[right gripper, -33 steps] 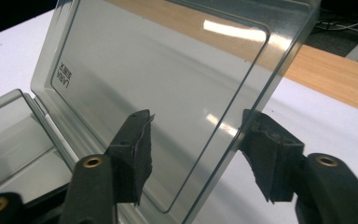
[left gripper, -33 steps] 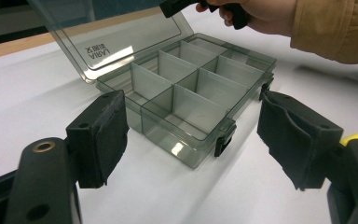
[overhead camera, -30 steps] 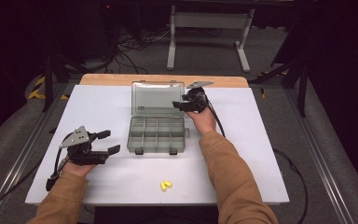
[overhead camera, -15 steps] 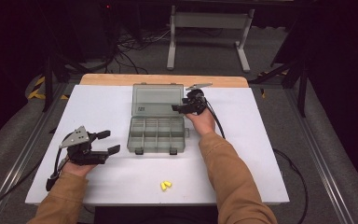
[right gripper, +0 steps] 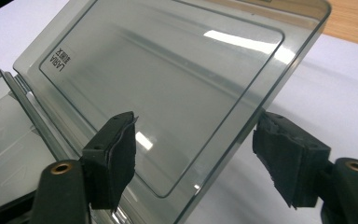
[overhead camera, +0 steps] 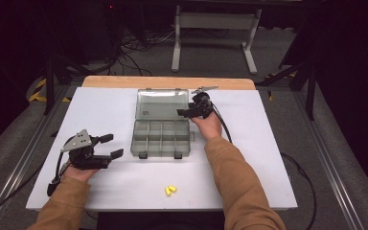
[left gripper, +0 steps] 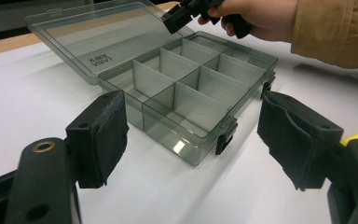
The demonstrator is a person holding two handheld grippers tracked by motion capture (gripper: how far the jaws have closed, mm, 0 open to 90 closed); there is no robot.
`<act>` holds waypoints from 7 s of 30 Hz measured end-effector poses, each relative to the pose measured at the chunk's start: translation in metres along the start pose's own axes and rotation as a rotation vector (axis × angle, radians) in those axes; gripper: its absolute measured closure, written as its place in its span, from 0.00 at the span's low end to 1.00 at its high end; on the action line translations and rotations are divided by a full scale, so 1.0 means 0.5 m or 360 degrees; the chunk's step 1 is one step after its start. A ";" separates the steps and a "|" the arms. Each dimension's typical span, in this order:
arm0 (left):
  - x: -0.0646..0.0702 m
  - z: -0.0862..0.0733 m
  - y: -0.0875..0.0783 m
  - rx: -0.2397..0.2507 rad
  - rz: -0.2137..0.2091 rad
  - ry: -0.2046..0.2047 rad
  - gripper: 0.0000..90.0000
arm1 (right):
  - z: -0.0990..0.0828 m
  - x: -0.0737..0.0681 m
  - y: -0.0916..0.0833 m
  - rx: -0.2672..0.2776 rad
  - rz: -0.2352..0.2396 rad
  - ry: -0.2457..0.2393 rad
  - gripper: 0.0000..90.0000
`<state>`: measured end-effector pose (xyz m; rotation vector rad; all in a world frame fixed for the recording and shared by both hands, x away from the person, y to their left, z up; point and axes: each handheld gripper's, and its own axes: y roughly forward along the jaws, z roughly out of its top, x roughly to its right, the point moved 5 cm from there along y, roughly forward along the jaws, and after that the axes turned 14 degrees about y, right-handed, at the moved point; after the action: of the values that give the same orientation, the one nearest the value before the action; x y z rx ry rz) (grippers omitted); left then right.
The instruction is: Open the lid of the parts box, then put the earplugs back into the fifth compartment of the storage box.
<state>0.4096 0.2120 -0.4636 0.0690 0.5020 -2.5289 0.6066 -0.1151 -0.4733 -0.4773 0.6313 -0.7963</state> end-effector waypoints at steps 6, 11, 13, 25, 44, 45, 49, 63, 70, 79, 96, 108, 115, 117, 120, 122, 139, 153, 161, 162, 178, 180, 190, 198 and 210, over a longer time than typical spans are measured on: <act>0.002 -0.005 -0.006 -0.0016 -0.0006 0.0013 0.26 | -0.003 -0.007 -0.017 -0.0019 -0.0022 -0.0012 0.32; -0.001 -0.008 -0.014 -0.0002 -0.0002 0.0005 0.24 | -0.009 -0.037 -0.048 -0.0003 -0.0013 -0.0132 0.33; 0.001 -0.007 -0.016 0.0008 -0.0002 0.0001 0.24 | -0.010 -0.051 -0.062 0.0019 0.0009 -0.0162 0.33; -0.001 0.000 -0.019 0.0051 0.0021 0.0009 0.21 | -0.036 -0.140 -0.153 0.0118 0.0150 -0.0344 0.31; 0.007 -0.001 -0.037 0.0061 0.0053 -0.0004 0.13 | -0.096 -0.248 -0.228 0.0064 0.0315 -0.0539 0.28; 0.007 -0.002 -0.038 0.0058 0.0053 -0.0006 0.12 | -0.099 -0.250 -0.229 0.0060 0.0320 -0.0542 0.28; 0.008 -0.004 -0.043 0.0080 0.0052 -0.0013 0.10 | -0.116 -0.254 -0.235 0.0048 0.0349 -0.0540 0.25; 0.012 -0.014 -0.039 0.0094 0.0024 -0.0005 0.01 | -0.165 -0.273 -0.241 -0.0096 0.0324 -0.0641 0.20; 0.013 -0.012 -0.044 0.0100 0.0039 0.0005 0.01 | -0.190 -0.278 -0.230 -0.0202 0.0310 -0.0657 0.22; 0.014 -0.010 -0.047 0.0102 0.0084 0.0016 0.01 | -0.212 -0.286 -0.226 -0.0270 0.0310 -0.0688 0.22; 0.014 -0.010 -0.048 0.0095 0.0089 0.0028 0.01 | -0.260 -0.303 -0.208 -0.0428 0.0351 -0.0718 0.34; 0.014 -0.011 -0.048 0.0092 0.0091 0.0030 0.02 | -0.290 -0.321 -0.197 -0.0517 0.0413 -0.0729 0.42; 0.014 -0.011 -0.048 0.0098 0.0091 0.0019 0.02 | -0.308 -0.324 -0.189 -0.0576 0.0425 -0.0735 0.45; 0.013 -0.011 -0.049 0.0088 0.0092 0.0024 0.02 | -0.313 -0.324 -0.188 -0.0601 0.0414 -0.0748 0.46; 0.013 -0.011 -0.048 0.0085 0.0093 0.0033 0.02 | -0.317 -0.325 -0.188 -0.0629 0.0388 -0.0766 0.48; 0.014 -0.011 -0.048 0.0083 0.0093 0.0033 0.02 | -0.321 -0.326 -0.189 -0.0665 0.0397 -0.0755 0.49; 0.014 -0.011 -0.048 0.0091 0.0093 0.0022 0.03 | -0.338 -0.327 -0.179 -0.0780 0.0452 -0.0765 0.70; 0.015 -0.011 -0.047 0.0092 0.0084 0.0013 0.03 | -0.347 -0.328 -0.178 -0.0839 0.0441 -0.0784 0.88; 0.015 -0.011 -0.048 0.0090 0.0084 0.0017 0.03 | -0.338 -0.329 -0.181 -0.0804 0.0461 -0.0787 0.89; 0.014 -0.011 -0.048 0.0093 0.0085 0.0023 0.03 | -0.336 -0.329 -0.184 -0.0802 0.0454 -0.0784 0.89; 0.013 -0.011 -0.049 0.0092 0.0092 0.0012 0.03 | -0.289 -0.333 -0.198 -0.0739 0.0455 -0.0781 0.90; 0.013 -0.011 -0.049 0.0093 0.0091 0.0011 0.03 | -0.282 -0.335 -0.198 -0.0731 0.0453 -0.0784 0.90; 0.013 -0.011 -0.050 0.0093 0.0091 0.0012 0.03 | -0.241 -0.336 -0.190 -0.0684 0.0420 -0.0786 0.90; 0.014 -0.011 -0.050 0.0095 0.0089 0.0005 0.03 | -0.210 -0.342 -0.178 -0.0628 0.0414 -0.0771 0.90; 0.014 -0.011 -0.050 0.0097 0.0089 0.0006 0.03 | -0.172 -0.351 -0.156 -0.0561 0.0433 -0.0785 0.90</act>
<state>0.3902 0.2300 -0.4612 0.1087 0.4190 -2.4894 0.4147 -0.0404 -0.4285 -0.8568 0.3613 -0.2856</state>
